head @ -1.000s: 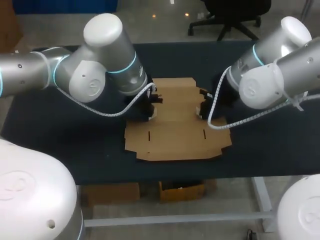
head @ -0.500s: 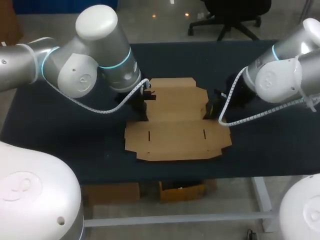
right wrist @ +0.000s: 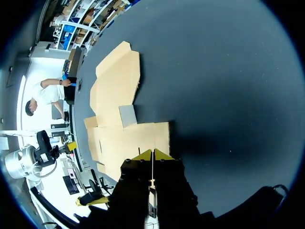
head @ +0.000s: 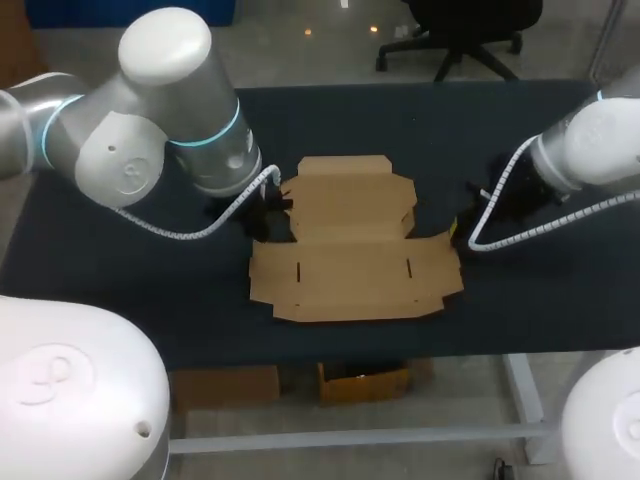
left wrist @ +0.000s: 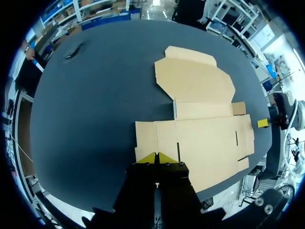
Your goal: Assemble the packaging by folding the flat box into shape, placing the metal phone stand inside, and closing the box properly
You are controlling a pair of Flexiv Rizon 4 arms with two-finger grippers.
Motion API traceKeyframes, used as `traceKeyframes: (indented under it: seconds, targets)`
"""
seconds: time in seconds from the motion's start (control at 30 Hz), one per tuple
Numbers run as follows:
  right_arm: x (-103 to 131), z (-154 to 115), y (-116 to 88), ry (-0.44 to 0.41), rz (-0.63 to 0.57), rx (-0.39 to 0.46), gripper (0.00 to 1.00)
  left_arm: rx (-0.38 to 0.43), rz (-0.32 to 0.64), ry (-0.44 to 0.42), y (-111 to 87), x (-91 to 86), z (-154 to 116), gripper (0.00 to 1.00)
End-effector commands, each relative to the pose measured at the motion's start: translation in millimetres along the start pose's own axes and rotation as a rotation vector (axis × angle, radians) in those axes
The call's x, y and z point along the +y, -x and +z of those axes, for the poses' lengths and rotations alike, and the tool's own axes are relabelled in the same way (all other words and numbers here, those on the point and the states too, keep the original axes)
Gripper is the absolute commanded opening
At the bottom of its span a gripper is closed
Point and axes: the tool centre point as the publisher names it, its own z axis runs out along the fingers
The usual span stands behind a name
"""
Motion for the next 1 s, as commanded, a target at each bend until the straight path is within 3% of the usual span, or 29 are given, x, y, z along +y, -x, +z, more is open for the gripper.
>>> traceKeyframes:
  seconds: [0.03,0.3,0.43,0.7,1.0]
  targets:
    - [-6.9,-28.2,4.9,-0.03,0.0,0.056,0.0,-0.014,-0.004,-0.027,3.9,19.4,-31.0,0.0]
    - [-22.2,-44.9,7.0,-0.055,0.004,0.048,0.0,-0.027,-0.019,-0.03,6.5,39.4,-52.4,0.0]
    - [-29.9,-52.9,5.6,-0.071,-0.002,0.048,0.0,0.027,-0.02,-0.033,9.1,50.9,-62.4,0.0]
    - [-55.1,-60.7,2.2,-0.075,-0.008,0.026,0.0,0.138,-0.02,0.047,15.6,68.2,-65.0,0.0]
    - [-93.3,-62.1,20.3,-0.036,-0.005,0.046,0.0,0.238,-0.024,0.116,23.1,90.3,-63.3,0.0]
